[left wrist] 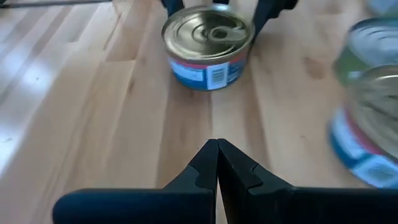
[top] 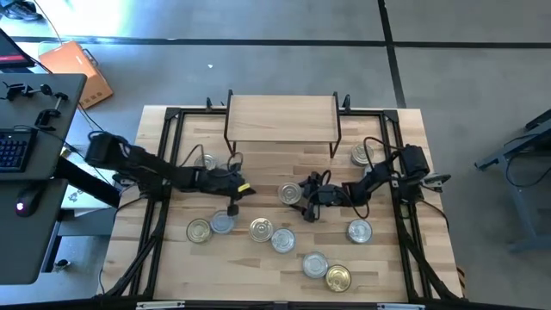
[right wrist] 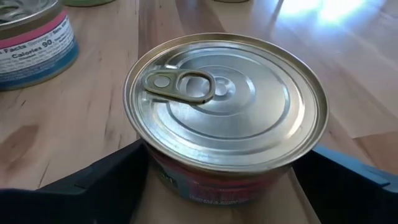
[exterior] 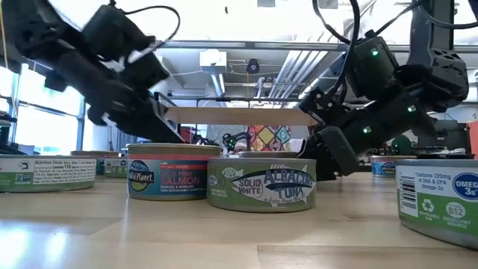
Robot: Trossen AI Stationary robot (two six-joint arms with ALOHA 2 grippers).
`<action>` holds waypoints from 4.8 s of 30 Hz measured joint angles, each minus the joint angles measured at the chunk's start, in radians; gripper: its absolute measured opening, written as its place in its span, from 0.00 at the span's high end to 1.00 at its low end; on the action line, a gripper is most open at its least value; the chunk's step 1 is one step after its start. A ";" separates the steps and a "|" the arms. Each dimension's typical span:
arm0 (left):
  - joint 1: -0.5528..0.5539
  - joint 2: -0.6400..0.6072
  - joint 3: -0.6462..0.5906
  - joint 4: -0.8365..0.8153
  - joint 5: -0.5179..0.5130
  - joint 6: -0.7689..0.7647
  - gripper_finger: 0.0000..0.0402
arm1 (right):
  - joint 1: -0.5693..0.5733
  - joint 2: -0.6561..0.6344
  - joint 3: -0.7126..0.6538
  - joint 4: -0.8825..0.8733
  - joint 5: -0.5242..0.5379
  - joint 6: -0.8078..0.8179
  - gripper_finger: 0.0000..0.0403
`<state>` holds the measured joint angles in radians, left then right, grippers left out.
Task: Stack canned seafood by type on shelf
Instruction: Put the bottom right blue tuna can on the shelf
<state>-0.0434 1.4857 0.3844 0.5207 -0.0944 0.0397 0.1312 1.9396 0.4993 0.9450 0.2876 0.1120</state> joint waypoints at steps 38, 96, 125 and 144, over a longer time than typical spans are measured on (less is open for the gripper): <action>0.056 0.293 0.254 -0.025 0.022 0.070 1.00 | -0.017 -0.004 0.122 -0.196 0.002 0.089 0.21; 0.028 0.253 0.249 -0.096 0.046 0.086 1.00 | -0.100 -0.011 0.260 -0.386 -0.135 -0.056 0.12; -0.018 -0.004 0.216 -0.409 -0.218 0.033 1.00 | -0.277 -0.382 0.631 -1.300 0.299 0.148 0.13; -0.045 0.002 0.217 -0.290 -0.224 0.112 1.00 | -0.503 -0.430 0.641 -1.345 0.210 0.358 0.02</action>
<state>-0.0879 1.4872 0.6014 0.2303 -0.3187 0.1513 -0.3721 1.5097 1.1401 -0.3998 0.4976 0.4700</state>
